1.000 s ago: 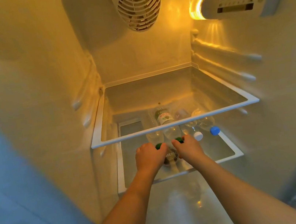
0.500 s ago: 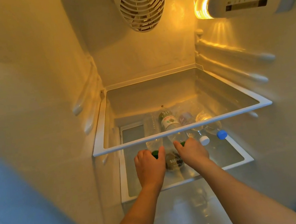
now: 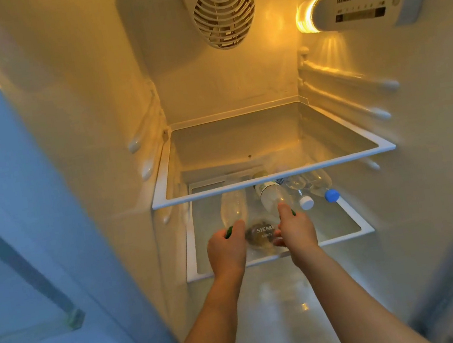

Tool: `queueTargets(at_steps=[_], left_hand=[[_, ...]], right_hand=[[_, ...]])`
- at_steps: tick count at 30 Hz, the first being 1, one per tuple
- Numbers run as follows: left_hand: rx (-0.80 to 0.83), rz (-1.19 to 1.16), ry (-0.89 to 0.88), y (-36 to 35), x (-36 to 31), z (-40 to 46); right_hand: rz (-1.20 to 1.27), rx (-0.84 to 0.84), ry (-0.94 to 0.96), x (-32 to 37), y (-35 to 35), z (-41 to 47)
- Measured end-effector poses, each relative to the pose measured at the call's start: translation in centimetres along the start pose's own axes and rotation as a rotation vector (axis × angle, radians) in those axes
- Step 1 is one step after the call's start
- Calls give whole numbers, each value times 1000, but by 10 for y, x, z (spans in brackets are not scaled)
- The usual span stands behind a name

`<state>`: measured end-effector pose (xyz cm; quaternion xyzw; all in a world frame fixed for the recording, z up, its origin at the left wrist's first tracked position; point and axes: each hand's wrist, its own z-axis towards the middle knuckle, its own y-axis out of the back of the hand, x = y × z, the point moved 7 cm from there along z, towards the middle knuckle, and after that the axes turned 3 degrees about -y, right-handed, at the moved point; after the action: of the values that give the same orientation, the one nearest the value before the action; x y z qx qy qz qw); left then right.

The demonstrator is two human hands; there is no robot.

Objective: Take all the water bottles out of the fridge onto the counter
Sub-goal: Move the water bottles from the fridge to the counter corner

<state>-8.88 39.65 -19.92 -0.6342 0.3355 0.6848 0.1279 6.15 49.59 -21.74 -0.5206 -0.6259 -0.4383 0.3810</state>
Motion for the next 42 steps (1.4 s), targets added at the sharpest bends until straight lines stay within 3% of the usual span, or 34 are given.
queueTargets(at_steps=[6,16,22,29,34,40,42], left_hand=[[-47,-441,271,34,-2,-48],[-59,-442,293,102,-3,-149],[-235,-239,118,174,-21,-200],[-411,408,-56,254,-48,-245],[-480,695,-6,299,-30,-280],[-515,795,149,372,25,-338],[-554,806,184,399,38,-363]], right_hand=[[274,-27,-63,-2,25,-53],[269,-159,104,-10,90,-140],[209,-67,203,-7,91,-188],[-410,46,579,38,72,-241],[-759,259,752,29,17,-297],[-970,821,794,-27,-54,-388],[-1002,934,814,-41,-68,-420]])
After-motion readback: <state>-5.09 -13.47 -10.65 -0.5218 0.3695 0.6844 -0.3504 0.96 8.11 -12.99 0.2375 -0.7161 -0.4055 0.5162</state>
